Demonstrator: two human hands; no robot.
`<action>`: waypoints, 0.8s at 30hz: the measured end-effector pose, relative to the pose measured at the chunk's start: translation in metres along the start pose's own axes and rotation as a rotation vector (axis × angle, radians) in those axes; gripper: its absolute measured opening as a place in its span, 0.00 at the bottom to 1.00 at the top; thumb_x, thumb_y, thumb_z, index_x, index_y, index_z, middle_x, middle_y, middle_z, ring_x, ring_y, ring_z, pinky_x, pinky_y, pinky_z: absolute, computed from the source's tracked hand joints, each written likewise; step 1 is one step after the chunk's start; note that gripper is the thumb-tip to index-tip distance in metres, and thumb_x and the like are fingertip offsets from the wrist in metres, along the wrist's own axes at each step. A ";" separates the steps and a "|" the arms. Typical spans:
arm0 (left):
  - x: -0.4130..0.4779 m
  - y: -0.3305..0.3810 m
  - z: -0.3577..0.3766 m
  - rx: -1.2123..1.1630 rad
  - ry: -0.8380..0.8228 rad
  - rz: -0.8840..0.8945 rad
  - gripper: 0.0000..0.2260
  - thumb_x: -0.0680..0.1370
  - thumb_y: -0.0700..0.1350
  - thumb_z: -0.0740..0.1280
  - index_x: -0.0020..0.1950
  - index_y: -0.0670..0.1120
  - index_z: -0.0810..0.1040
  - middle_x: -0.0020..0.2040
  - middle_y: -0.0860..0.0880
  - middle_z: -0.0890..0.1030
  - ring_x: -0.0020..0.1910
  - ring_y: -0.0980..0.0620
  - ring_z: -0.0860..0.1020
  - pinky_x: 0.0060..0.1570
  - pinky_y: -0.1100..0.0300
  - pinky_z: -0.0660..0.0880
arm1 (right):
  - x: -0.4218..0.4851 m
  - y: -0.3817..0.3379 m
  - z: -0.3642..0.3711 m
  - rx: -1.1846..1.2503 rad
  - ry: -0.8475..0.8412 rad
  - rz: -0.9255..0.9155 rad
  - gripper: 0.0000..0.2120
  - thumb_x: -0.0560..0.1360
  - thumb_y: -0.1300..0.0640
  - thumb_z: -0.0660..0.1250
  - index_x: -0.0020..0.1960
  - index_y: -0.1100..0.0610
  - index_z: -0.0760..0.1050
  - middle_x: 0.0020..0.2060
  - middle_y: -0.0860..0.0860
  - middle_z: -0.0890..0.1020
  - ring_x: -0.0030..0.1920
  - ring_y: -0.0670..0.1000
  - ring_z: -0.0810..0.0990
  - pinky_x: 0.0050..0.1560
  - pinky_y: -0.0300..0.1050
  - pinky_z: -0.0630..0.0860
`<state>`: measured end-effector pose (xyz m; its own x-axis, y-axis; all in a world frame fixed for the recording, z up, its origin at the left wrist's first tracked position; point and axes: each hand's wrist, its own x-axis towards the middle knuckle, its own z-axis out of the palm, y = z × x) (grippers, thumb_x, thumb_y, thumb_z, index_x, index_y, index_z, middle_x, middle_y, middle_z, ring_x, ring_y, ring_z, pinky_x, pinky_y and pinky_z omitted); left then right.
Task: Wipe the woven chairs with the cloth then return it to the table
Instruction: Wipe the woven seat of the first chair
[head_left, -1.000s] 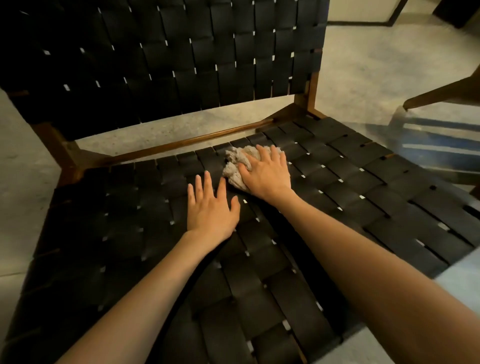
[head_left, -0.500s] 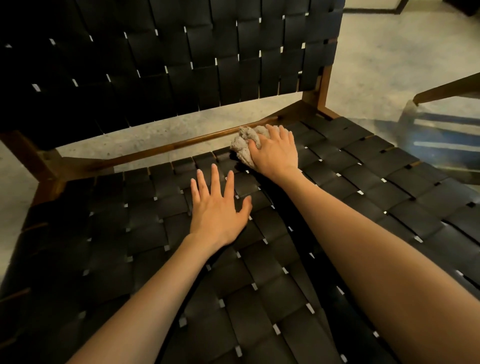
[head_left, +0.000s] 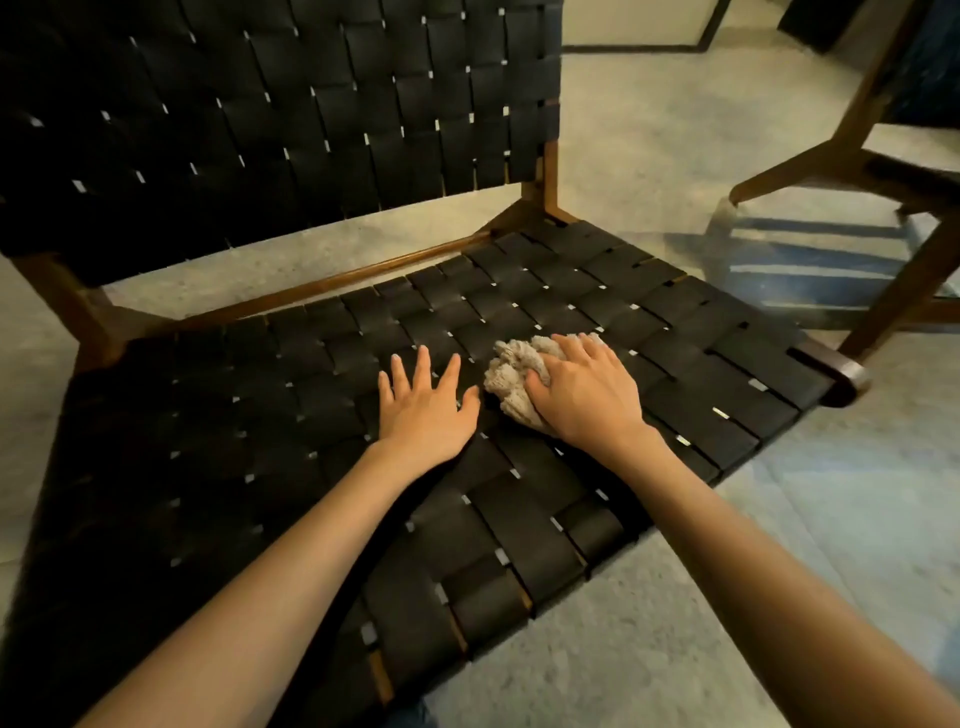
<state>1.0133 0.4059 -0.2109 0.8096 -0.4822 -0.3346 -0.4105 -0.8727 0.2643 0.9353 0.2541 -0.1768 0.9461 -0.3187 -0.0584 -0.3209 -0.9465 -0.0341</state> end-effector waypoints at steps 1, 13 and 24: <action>-0.006 0.006 0.000 -0.005 -0.019 0.008 0.26 0.81 0.60 0.46 0.78 0.55 0.45 0.78 0.45 0.41 0.75 0.39 0.39 0.72 0.44 0.38 | -0.014 0.003 -0.004 -0.002 0.008 0.008 0.23 0.81 0.44 0.50 0.67 0.53 0.73 0.70 0.53 0.69 0.71 0.54 0.63 0.73 0.49 0.55; -0.032 0.054 0.007 -0.091 -0.081 0.024 0.26 0.80 0.63 0.45 0.77 0.59 0.46 0.78 0.44 0.40 0.75 0.37 0.37 0.71 0.42 0.35 | -0.073 0.070 -0.028 -0.098 0.077 0.310 0.24 0.81 0.42 0.46 0.73 0.47 0.63 0.75 0.55 0.61 0.75 0.64 0.53 0.74 0.60 0.46; 0.022 0.053 0.014 -0.067 0.054 -0.020 0.28 0.81 0.61 0.45 0.78 0.53 0.45 0.78 0.41 0.42 0.76 0.41 0.40 0.72 0.45 0.38 | 0.062 0.053 0.013 -0.132 -0.010 0.022 0.26 0.80 0.38 0.43 0.76 0.42 0.55 0.76 0.54 0.57 0.76 0.64 0.49 0.74 0.61 0.44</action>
<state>1.0040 0.3482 -0.2173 0.8395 -0.4583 -0.2918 -0.3666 -0.8742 0.3184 0.9763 0.1848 -0.1950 0.9380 -0.3400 -0.0677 -0.3328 -0.9378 0.0986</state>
